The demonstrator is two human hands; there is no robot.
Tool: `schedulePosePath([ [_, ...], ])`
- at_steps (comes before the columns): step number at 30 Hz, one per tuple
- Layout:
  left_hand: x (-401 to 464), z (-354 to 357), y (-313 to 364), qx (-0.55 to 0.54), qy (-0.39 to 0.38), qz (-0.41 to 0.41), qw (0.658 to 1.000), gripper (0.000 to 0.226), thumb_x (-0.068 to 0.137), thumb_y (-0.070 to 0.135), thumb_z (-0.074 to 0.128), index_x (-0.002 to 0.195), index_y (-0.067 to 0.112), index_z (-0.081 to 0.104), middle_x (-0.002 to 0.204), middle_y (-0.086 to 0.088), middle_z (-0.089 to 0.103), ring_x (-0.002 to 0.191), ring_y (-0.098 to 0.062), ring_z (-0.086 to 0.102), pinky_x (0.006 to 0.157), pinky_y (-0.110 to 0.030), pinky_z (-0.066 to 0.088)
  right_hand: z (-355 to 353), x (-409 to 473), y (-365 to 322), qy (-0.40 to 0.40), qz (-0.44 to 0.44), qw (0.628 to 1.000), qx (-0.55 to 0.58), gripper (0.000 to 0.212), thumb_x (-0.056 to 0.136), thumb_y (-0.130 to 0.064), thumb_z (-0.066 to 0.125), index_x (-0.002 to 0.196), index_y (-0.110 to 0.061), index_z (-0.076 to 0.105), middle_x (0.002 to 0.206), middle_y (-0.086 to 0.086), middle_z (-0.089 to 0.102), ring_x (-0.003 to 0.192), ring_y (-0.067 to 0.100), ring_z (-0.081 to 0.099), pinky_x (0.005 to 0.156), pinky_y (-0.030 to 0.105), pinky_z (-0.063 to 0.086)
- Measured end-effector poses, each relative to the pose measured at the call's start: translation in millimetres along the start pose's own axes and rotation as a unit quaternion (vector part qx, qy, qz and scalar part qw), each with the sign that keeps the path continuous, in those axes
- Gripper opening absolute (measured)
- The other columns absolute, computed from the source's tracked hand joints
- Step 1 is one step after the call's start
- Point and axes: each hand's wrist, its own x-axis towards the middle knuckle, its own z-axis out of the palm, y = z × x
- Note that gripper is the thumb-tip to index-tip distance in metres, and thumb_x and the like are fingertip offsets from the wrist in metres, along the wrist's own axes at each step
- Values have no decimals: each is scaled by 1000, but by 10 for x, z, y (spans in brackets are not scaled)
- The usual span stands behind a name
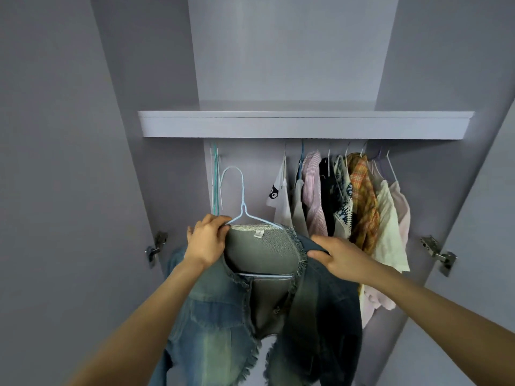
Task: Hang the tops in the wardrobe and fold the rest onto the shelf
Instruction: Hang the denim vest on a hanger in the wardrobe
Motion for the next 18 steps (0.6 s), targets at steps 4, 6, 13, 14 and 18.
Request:
schedulePosePath([
  [4, 13, 33, -42, 27, -32, -37, 998, 39, 94, 27, 52, 133, 28, 50, 136, -4, 41, 129, -27, 38, 114, -54, 12, 64, -37, -36, -6, 69, 996, -55, 34, 97, -28, 48, 67, -29, 33, 65, -8, 45, 66, 16, 48, 55, 31, 31],
  [6, 9, -2, -68, 14, -14, -40, 999, 38, 94, 24, 52, 132, 26, 51, 136, -5, 41, 127, -27, 39, 114, -51, 14, 108, -58, -36, 9, 102, 991, -91, 30, 98, -29, 46, 70, -28, 34, 70, -8, 49, 74, 20, 52, 55, 30, 31],
  [13, 68, -230, -61, 1, 41, -2, 999, 41, 93, 20, 53, 134, 19, 48, 135, -8, 41, 126, -28, 39, 112, -45, 24, 289, 215, -271, 103, 195, 974, -59, 19, 99, -27, 40, 89, -13, 48, 77, 2, 54, 87, 29, 60, 57, 30, 32],
  [14, 108, -274, -53, 2, 49, 6, 999, 42, 93, 20, 52, 135, 19, 47, 136, -7, 41, 126, -28, 38, 111, -44, 25, 304, 327, -327, 113, 208, 971, -35, 20, 99, -27, 39, 92, -11, 50, 77, 3, 54, 87, 30, 60, 58, 31, 35],
  [18, 310, -432, -4, 28, 80, 41, 996, 48, 93, 20, 52, 139, 18, 42, 142, -9, 35, 130, -30, 31, 108, -47, 29, 348, 824, -522, 164, 253, 953, 37, 23, 99, -25, 37, 107, -9, 52, 90, 10, 61, 92, 33, 60, 64, 31, 37],
])
